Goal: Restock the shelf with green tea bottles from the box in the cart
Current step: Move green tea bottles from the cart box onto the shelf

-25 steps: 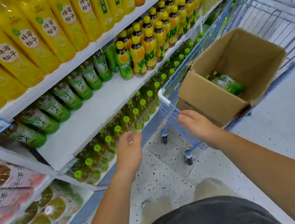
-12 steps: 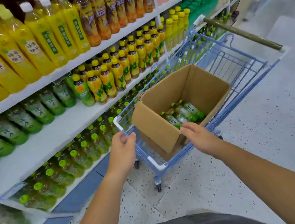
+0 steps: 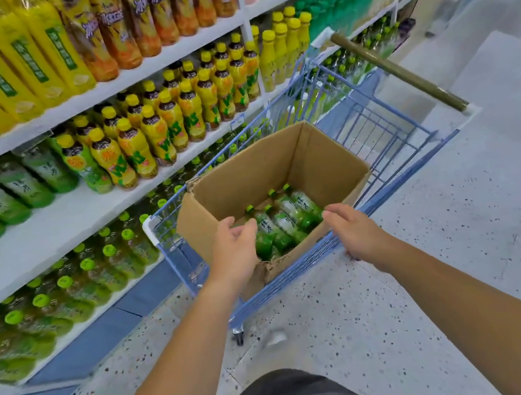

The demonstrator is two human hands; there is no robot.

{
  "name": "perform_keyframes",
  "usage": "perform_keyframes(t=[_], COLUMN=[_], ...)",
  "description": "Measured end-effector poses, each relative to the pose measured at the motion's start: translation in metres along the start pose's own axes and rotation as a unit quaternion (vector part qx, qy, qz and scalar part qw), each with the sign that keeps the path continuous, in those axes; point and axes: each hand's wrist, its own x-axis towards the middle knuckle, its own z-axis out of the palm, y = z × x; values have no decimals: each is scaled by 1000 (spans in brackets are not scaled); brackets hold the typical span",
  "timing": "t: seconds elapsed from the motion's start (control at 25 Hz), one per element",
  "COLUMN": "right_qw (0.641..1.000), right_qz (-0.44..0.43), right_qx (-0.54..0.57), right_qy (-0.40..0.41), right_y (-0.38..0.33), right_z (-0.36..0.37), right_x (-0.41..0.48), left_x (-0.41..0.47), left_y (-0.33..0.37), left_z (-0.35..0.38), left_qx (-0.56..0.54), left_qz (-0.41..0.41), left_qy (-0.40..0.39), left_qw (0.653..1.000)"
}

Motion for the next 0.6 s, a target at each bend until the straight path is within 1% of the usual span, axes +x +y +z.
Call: perform_keyframes(t=[0.12, 0.24, 0.4, 0.6], right_qw=[1000, 999, 999, 992], right_qz=[1, -1, -7, 13], right_qx=[-22, -32, -23, -87], right_qy=[-12, -23, -43, -89], right_y=[4, 3, 5, 16], right_z=[-12, -26, -41, -39], right_x=[37, 81, 149, 221], left_x=[37, 78, 132, 175], left_y=[3, 3, -5, -5], left_z=[32, 53, 65, 74], left_qx=[-2, 23, 59, 94], left_qz=[-29, -62, -113, -176], left_qy=[4, 15, 48, 72], left_qw=[1000, 998, 991, 977])
